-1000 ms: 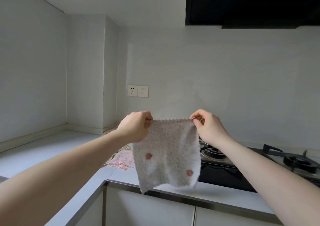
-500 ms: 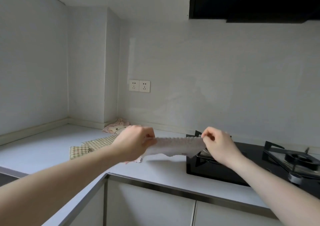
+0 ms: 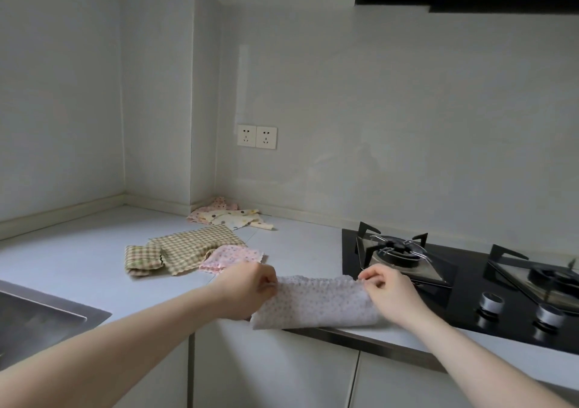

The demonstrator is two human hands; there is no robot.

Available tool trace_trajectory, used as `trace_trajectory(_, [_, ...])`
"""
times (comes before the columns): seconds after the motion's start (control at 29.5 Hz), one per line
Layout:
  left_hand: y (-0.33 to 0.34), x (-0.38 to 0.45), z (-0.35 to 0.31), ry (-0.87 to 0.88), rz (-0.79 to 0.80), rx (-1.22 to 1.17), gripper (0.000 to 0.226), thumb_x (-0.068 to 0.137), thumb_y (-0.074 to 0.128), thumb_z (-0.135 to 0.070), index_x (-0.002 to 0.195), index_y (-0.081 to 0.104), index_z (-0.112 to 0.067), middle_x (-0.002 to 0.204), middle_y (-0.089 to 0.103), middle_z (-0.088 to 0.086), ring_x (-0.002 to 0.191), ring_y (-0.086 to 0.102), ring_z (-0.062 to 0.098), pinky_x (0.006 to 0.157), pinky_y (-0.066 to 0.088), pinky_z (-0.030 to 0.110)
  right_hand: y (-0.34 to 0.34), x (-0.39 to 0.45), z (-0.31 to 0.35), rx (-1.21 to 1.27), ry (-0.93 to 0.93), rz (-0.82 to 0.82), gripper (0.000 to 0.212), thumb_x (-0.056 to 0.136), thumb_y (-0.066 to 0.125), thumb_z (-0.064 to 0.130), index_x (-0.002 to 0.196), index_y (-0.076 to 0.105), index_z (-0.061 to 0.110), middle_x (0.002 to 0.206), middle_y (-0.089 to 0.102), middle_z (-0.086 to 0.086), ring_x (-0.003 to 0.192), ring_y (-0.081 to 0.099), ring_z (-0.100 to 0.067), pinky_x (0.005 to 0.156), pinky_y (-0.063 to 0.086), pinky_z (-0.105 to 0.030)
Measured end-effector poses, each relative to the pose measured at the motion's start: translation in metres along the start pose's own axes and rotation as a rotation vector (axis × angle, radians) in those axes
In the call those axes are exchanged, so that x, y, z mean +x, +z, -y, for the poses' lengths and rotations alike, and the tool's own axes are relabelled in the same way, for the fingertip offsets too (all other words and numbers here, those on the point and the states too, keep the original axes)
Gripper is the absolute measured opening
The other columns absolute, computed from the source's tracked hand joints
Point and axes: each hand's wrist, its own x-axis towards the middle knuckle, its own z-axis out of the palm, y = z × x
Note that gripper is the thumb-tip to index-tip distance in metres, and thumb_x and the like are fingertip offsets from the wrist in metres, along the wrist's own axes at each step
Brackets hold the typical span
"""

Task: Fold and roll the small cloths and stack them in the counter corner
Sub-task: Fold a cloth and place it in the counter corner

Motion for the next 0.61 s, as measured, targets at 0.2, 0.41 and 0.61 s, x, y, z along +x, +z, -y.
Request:
trace_trajectory(0.2, [0.007, 0.037, 0.01, -0.09, -0.121, -0.031, 0.02, 0.102, 0.054, -0.033, 0.111, 0.07, -0.025, 0.094, 0.06, -0.013, 0.084, 0.056, 0.01, 0.065, 0.039, 0.017, 0.02, 0.036, 0.002, 0.105, 0.036, -0.113, 0.009, 0.096, 0.064, 0.018, 0.102, 0.065, 0.025, 0.08, 0.073, 0.009, 0.084, 0.066, -0.01, 0.072, 0.049, -0.029])
trace_trajectory(0.41, [0.022, 0.065, 0.019, -0.216, -0.073, -0.049, 0.023, 0.101, 0.052, -0.033, 0.117, 0.066, -0.026, 0.1, 0.068, -0.008, 0.085, 0.065, 0.013, 0.075, 0.056, 0.029, 0.039, 0.065, -0.004, 0.1, 0.108, -0.168, 0.013, 0.096, 0.065, 0.024, 0.109, 0.065, 0.023, 0.089, 0.072, 0.006, 0.081, 0.064, -0.01, 0.063, 0.045, -0.027])
trace_trajectory(0.61, [0.049, 0.073, 0.033, -0.283, -0.118, -0.032, 0.029, 0.097, 0.055, -0.04, 0.122, 0.062, -0.029, 0.118, 0.064, -0.012, 0.104, 0.061, 0.013, 0.089, 0.052, 0.032, 0.065, 0.063, -0.032, -0.099, 0.177, -0.166, 0.031, 0.095, 0.061, 0.042, 0.122, 0.062, 0.026, 0.114, 0.07, 0.009, 0.109, 0.061, -0.02, 0.092, 0.051, -0.036])
